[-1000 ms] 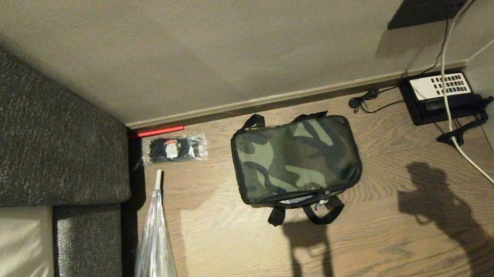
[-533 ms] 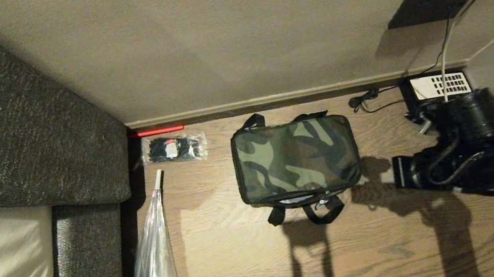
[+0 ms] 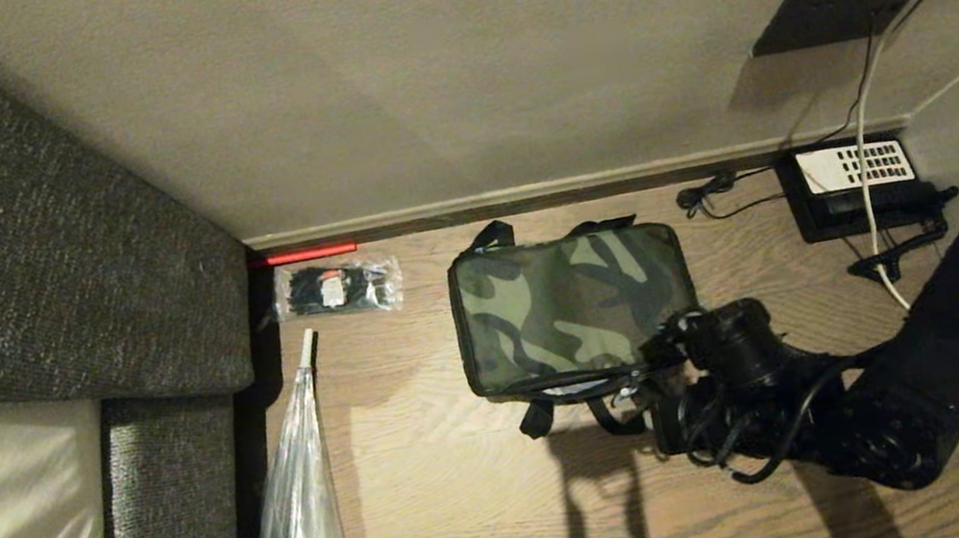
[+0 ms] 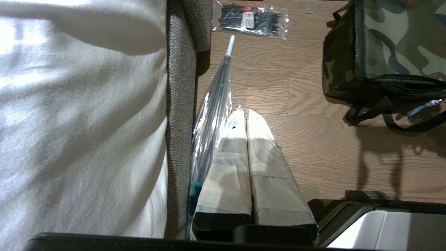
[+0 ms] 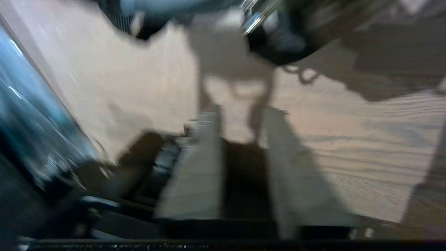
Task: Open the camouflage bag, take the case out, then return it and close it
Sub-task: Open the top of the storage box
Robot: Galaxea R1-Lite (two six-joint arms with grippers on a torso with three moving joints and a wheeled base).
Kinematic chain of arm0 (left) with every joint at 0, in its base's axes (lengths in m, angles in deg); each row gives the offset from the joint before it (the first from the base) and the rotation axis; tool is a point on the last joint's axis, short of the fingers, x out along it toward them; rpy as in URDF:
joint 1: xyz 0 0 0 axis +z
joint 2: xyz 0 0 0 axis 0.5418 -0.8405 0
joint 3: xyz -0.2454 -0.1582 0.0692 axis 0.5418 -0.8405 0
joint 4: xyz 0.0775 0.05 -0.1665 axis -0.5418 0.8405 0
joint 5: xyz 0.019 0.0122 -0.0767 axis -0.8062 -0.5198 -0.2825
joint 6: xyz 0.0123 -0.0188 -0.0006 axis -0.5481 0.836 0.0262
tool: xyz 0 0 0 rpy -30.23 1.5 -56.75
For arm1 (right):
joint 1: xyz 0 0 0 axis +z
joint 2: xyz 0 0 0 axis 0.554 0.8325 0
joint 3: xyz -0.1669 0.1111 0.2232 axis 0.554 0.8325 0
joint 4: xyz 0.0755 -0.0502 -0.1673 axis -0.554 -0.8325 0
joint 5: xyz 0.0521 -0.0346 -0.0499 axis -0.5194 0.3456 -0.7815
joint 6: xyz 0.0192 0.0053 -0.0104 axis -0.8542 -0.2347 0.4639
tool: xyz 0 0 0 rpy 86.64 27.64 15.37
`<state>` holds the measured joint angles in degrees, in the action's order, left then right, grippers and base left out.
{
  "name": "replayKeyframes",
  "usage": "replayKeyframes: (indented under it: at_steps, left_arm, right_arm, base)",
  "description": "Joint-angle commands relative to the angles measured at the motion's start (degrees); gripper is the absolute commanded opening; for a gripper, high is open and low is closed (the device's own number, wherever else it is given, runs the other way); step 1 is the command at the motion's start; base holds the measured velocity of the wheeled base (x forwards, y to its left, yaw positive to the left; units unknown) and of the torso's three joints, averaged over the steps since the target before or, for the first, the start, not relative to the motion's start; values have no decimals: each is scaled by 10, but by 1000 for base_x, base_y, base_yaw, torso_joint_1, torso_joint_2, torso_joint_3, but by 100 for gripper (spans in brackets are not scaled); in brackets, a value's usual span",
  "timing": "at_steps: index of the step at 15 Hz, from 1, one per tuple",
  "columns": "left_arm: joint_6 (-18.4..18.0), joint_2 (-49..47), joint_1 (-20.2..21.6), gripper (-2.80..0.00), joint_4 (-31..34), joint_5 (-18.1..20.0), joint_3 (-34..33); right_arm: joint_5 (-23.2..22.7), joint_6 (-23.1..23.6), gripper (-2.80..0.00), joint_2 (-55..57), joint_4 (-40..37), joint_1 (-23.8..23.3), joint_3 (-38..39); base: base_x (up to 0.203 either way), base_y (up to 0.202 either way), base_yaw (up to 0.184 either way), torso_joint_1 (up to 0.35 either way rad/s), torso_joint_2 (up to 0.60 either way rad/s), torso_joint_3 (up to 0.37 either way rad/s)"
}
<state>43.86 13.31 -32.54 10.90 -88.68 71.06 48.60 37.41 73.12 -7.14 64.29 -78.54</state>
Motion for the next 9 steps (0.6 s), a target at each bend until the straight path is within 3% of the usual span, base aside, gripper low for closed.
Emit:
replayKeyframes:
  at_steps: [1,3,6,9]
  left_arm:
    - [0,1,0,-280,0,0,-2]
    - [0,1,0,-280,0,0,-2]
    - [0,1,0,-280,0,0,-1]
    - [0,1,0,-280,0,0,-2]
  right_arm:
    - [2,5,0,68,7,15,-8]
    - [8,9,0,99,40,15,-35]
    - [13,8,0,138,147,12,-51]
    - [9,9,0,149,173,2,-79]
  base:
    - [0,0,0,0,0,0]
    - [0,0,0,0,0,0]
    - [0,0,0,0,0,0]
    - [0,0,0,0,0,0]
